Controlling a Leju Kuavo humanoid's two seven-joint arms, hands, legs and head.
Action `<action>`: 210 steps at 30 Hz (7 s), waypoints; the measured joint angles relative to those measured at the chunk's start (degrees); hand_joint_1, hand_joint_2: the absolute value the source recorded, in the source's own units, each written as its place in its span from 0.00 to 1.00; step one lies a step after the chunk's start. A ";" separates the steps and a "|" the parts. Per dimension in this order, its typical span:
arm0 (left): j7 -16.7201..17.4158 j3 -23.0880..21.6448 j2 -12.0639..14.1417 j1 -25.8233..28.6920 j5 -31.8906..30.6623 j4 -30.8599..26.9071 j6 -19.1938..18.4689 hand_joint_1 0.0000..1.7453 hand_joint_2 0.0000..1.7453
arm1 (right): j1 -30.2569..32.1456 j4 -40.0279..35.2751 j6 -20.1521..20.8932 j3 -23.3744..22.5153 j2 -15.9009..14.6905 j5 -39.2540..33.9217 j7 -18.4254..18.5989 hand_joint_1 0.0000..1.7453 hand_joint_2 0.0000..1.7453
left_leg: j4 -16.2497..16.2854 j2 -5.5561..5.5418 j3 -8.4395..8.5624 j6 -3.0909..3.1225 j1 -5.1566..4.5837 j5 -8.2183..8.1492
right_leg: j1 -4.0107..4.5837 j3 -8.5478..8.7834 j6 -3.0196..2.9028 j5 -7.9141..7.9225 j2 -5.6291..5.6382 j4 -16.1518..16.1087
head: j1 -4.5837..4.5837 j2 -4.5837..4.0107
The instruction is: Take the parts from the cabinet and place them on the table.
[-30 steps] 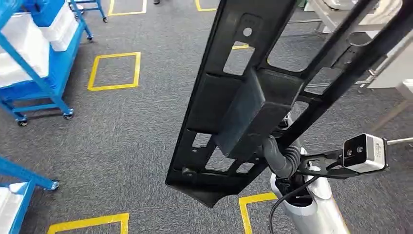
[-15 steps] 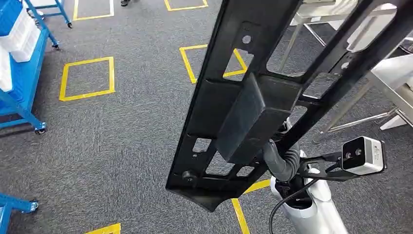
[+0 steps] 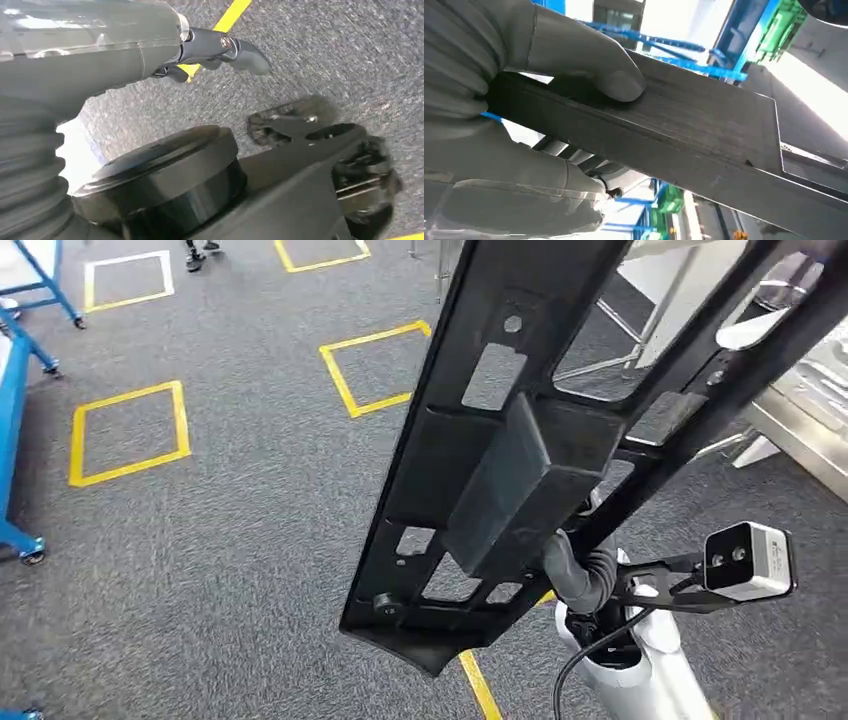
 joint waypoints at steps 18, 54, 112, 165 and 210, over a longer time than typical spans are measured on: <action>-0.11 0.00 0.02 0.26 -0.20 0.00 -0.22 0.00 1.00 | -0.16 -0.07 0.35 -1.01 0.11 0.00 1.09 0.95 1.00 | -6.21 4.22 3.35 1.16 -0.69 0.17 | 0.01 -0.54 1.96 -0.21 -6.72 0.19 | -0.02 0.00; -0.83 0.00 0.02 -0.04 -0.55 0.00 -0.39 0.00 1.00 | -0.47 -0.24 -0.33 -0.96 0.24 0.02 0.94 0.95 1.00 | -1.63 1.80 2.27 -0.15 -0.17 -3.60 | -0.22 -0.07 0.17 0.03 -3.97 -0.48 | -0.02 0.00; 1.47 -0.26 0.24 -0.21 -1.40 0.00 -0.13 0.00 1.00 | 1.87 0.57 1.86 -1.57 -0.17 0.61 -0.33 0.95 1.00 | -2.10 3.07 1.41 0.59 -0.34 -1.67 | -0.11 -2.22 1.70 -2.19 -4.00 4.15 | -0.02 0.00; 0.72 -0.22 0.24 -0.08 -0.98 0.00 0.42 0.00 1.00 | 0.82 1.20 0.59 -1.31 -0.11 0.42 -0.44 0.95 1.00 | -4.72 0.65 1.83 2.78 0.03 0.12 | -0.60 -9.30 3.45 -8.95 -2.89 18.58 | 0.00 0.00; 0.07 -0.13 -0.20 0.36 -0.42 0.00 -1.18 0.00 1.00 | 0.19 1.22 -0.20 -0.74 -0.07 0.15 1.20 0.95 1.00 | 9.17 0.35 -2.76 0.03 -0.27 -8.65 | -0.52 0.41 0.52 -0.69 -3.45 -0.35 | -0.02 0.00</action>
